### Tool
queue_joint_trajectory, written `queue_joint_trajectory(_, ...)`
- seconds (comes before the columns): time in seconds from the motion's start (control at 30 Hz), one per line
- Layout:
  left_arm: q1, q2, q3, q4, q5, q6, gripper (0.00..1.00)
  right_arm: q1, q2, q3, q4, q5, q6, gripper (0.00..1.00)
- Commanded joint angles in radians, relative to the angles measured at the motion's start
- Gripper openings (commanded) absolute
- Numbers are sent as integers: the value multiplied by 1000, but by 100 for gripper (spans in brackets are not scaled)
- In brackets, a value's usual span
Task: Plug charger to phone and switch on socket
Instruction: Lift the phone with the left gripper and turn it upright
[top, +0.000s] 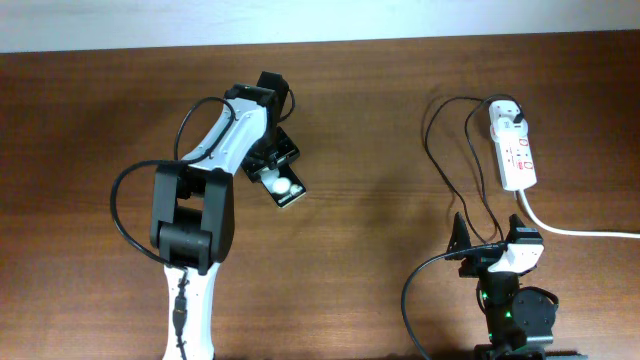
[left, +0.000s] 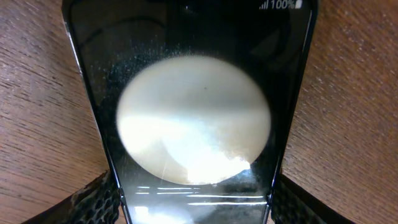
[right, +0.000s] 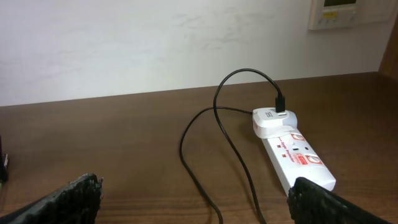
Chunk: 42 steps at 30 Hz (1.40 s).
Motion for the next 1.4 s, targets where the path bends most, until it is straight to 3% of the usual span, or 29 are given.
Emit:
queue_joint_trajectory(0.0,0,99,-34,-29,11,45,56,-8,-7,-9,-1,9,3,99)
queue_joint_trajectory(0.27,0,97,181,-186,8,128,56,-8,-7,-9,-1,9,3,99)
queue_joint_trajectory(0.57,0,82,629,-481,-51,193,57,-8,-7,-9,-1,9,3,99)
queue_joint_trajectory(0.7,-1,68,826,-570,-29,276,56,-8,-7,-9,-1,9,3,99)
queue_joint_trajectory(0.8,-1,-2,835,-570,-29,280,57,-8,-7,-9,-1,9,3,99)
queue_joint_trajectory(1.1,-1,-316,820,-570,109,438,56,-8,-7,-9,-1,9,3,99)
queue_joint_trajectory(1.23,-1,-477,713,-570,104,467,56,-8,-7,-9,-1,9,3,99)
queue_joint_trajectory(1.37,-1,-603,459,-570,97,470,56,-8,-7,-9,-1,9,3,99)
